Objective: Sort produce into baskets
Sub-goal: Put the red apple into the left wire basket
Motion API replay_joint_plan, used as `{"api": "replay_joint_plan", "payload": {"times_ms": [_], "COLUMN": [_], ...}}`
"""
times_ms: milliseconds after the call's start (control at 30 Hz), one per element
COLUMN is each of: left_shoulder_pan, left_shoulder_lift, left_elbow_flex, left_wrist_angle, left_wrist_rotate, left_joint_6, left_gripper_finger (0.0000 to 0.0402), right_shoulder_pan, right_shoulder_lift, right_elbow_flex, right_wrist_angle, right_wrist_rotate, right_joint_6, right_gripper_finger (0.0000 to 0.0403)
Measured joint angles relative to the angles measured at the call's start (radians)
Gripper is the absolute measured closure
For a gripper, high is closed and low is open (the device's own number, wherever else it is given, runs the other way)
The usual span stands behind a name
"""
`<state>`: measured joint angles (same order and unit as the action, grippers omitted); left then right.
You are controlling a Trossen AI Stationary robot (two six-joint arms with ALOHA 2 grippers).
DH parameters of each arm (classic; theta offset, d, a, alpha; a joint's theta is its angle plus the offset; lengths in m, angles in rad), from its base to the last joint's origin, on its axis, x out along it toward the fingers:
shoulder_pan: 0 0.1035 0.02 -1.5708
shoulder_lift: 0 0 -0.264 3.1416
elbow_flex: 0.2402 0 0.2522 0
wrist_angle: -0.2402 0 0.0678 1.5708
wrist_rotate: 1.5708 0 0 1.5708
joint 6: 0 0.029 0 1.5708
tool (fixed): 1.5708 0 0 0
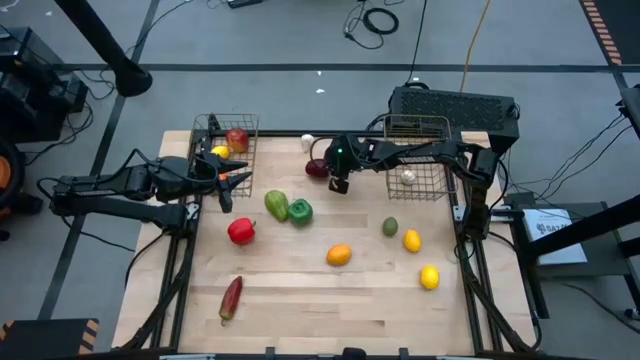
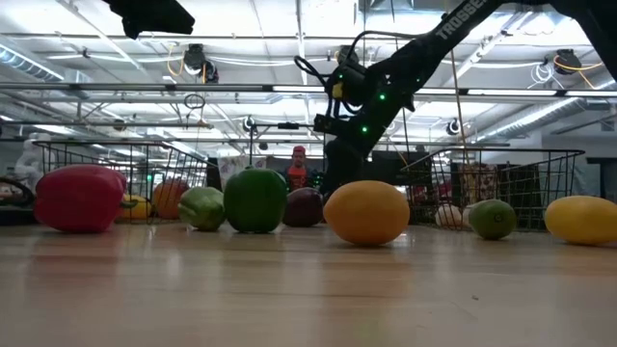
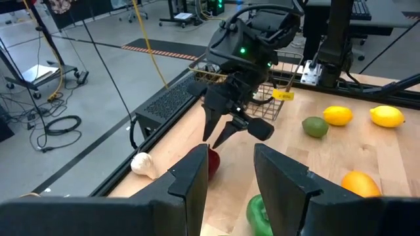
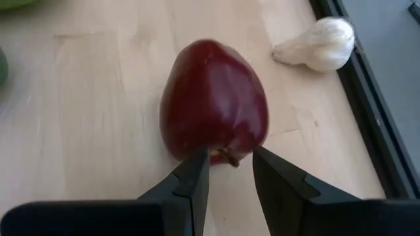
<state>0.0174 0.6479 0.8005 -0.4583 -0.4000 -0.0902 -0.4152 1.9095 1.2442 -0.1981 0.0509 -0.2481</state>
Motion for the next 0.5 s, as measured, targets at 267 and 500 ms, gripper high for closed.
{"api": "replay_joint_plan", "payload": {"times_ms": [267, 500], "left_shoulder_pan": [0.0, 0.0], "left_shoulder_lift": [0.0, 0.0], "left_elbow_flex": [0.0, 0.0], "left_wrist_angle": [0.0, 0.0], "left_wrist_rotate": [0.0, 0.001], "left_joint_6": [0.0, 0.0], "left_gripper_finger": [0.0269, 0.0269], "right_shoulder_pan": [-0.009, -0.009], "right_shoulder_lift": [0.0, 0.0], "right_elbow_flex": [0.0, 0.0], "right_wrist_angle": [-0.008, -0.008], "right_wrist_rotate": [-0.006, -0.005], "right_joint_6": [0.008, 0.031], "right_gripper_finger": [0.0294, 0.0326]}}
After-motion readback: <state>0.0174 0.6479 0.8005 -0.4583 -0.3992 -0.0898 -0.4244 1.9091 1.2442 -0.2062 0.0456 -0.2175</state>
